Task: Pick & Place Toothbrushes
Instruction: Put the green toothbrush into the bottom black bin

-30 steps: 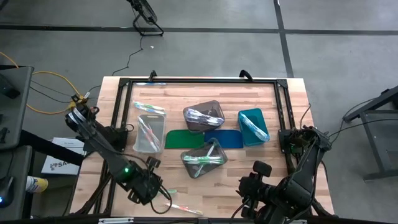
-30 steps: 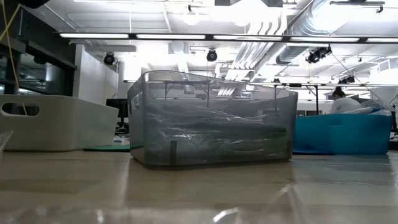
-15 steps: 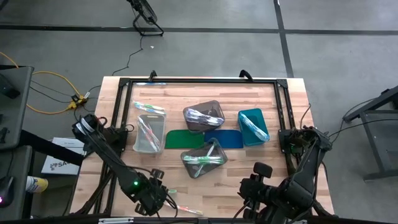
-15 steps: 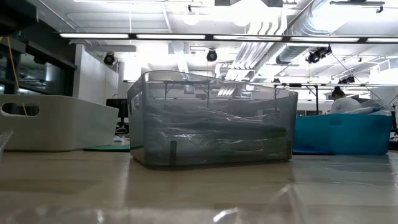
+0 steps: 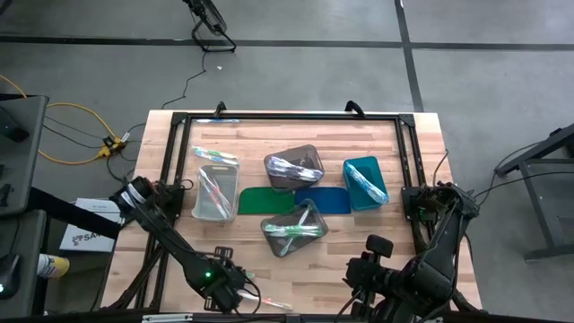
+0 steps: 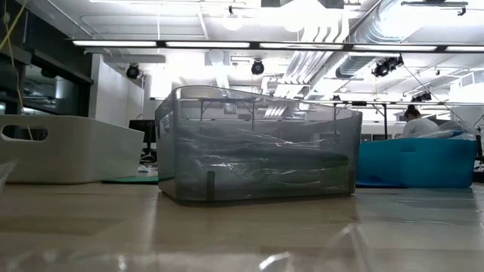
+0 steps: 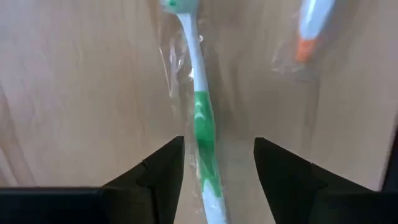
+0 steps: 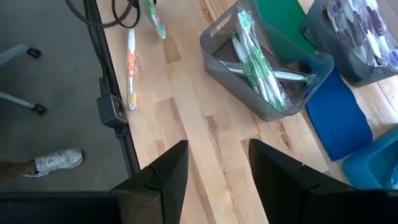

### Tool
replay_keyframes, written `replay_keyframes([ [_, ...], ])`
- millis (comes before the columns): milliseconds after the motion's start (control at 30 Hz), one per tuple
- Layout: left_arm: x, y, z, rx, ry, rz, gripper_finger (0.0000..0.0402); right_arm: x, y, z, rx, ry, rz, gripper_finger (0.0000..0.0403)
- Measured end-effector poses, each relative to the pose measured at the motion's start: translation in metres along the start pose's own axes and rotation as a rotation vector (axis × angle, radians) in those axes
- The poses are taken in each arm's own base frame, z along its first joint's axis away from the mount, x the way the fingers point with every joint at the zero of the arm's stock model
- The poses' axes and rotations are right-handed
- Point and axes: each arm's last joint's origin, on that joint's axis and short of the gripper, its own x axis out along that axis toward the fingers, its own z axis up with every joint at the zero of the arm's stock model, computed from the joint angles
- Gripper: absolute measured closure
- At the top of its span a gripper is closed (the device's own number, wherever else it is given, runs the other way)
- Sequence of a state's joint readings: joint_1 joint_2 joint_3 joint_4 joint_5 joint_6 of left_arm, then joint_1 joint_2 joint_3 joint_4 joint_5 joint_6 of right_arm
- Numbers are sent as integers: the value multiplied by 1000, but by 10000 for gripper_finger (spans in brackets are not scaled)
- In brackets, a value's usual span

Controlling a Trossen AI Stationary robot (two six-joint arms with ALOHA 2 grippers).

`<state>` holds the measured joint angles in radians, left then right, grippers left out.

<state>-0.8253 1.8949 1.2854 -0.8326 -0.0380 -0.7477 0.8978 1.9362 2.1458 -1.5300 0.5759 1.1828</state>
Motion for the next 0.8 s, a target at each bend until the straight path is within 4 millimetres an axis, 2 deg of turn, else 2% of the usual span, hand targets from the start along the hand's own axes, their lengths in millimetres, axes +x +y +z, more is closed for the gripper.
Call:
replay_keyframes([
  [133,7,-1,0,0,21,10,217,0,0,0,2,-1,2,241],
  [233,8,-1,0,-1,27,11,233,0,1,0,3,-2,5,241],
  [333,8,-1,0,0,29,10,273,-1,2,-1,1,-3,11,241],
  [533,8,0,-1,25,39,15,385,-2,3,-3,0,-7,22,241],
  [700,2,7,1,47,65,0,391,-3,4,-3,2,-8,27,241],
  [800,-19,12,11,24,25,-14,394,-4,4,-4,-1,-8,29,241],
])
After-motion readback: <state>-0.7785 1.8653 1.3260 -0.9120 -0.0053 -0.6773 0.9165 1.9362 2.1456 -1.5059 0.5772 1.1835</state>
